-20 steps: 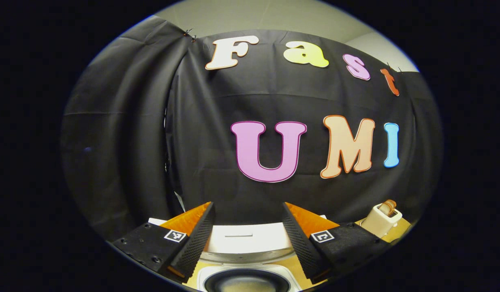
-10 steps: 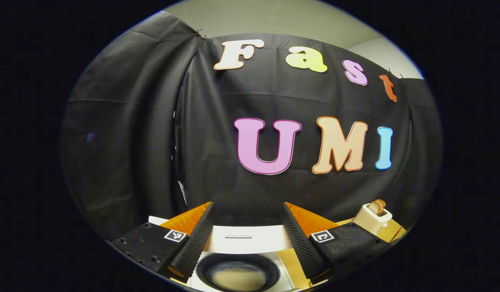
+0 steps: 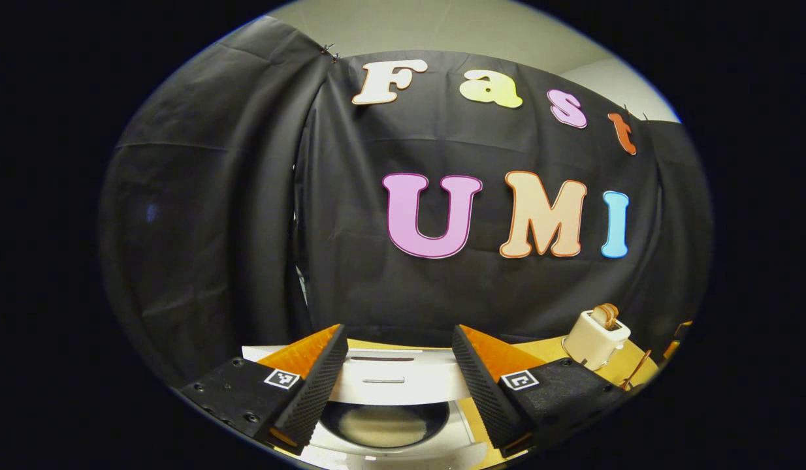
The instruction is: Close the left gripper, press the button to open the rice cooker; take a wooden spoon from the chopstick holder with the right hand, scoop a spoonful of rice and pour it into the rice cooker, then put the wooden spoon back into the chopstick holder.
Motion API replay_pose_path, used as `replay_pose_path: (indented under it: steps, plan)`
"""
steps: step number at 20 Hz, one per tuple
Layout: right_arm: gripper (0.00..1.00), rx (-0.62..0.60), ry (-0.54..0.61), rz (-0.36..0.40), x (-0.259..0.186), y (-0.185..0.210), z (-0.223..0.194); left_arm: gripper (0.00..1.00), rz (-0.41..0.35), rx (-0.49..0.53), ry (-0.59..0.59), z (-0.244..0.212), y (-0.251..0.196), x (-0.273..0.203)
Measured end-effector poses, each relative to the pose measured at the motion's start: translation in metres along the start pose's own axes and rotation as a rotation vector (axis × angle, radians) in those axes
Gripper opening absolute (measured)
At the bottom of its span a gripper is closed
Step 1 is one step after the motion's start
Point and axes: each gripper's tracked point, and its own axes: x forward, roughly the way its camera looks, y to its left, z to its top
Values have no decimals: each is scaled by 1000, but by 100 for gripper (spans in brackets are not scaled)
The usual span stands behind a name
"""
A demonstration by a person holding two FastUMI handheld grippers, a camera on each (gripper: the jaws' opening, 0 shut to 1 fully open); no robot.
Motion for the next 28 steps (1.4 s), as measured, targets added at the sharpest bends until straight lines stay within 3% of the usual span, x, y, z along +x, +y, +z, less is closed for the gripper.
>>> replay_pose_path:
  steps: [18, 28]
  plan:
    - [99, -9, 21, 54, 1, 22, -8, 95, 15, -3, 138, -98, 2, -39]
    - [99, -15, 25, 48, 2, 22, -10, 96, 29, 18, 241, -143, 7, -40]
